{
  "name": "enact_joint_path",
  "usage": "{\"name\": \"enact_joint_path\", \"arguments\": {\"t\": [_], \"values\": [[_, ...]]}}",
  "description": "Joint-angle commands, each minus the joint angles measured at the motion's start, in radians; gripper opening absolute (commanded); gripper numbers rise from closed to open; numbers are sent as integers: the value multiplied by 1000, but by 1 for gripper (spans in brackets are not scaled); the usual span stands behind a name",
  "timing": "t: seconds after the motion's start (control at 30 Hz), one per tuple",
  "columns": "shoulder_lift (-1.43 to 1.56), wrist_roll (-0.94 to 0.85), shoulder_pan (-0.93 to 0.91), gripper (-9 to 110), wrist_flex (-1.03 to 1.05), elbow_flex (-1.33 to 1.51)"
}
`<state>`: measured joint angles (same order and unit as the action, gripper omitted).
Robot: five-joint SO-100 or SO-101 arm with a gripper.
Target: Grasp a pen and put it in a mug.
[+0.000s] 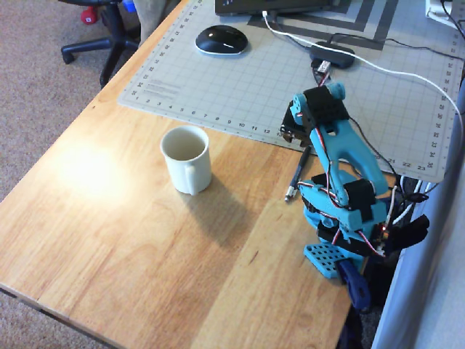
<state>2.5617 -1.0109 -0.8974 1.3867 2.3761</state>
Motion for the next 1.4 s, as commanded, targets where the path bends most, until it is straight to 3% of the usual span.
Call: {"name": "enact_joint_path", "arguments": {"t": [0.0,0.3,0.57,0.7,1.07,1.37], "values": [[2,-12,-48,9,-15,25],[2,3,-71,18,-15,192],[-29,5,-71,18,-17,261],[-144,3,-69,18,-51,227],[-494,-12,-26,18,-405,8],[-604,3,-38,18,-433,-61]]}}
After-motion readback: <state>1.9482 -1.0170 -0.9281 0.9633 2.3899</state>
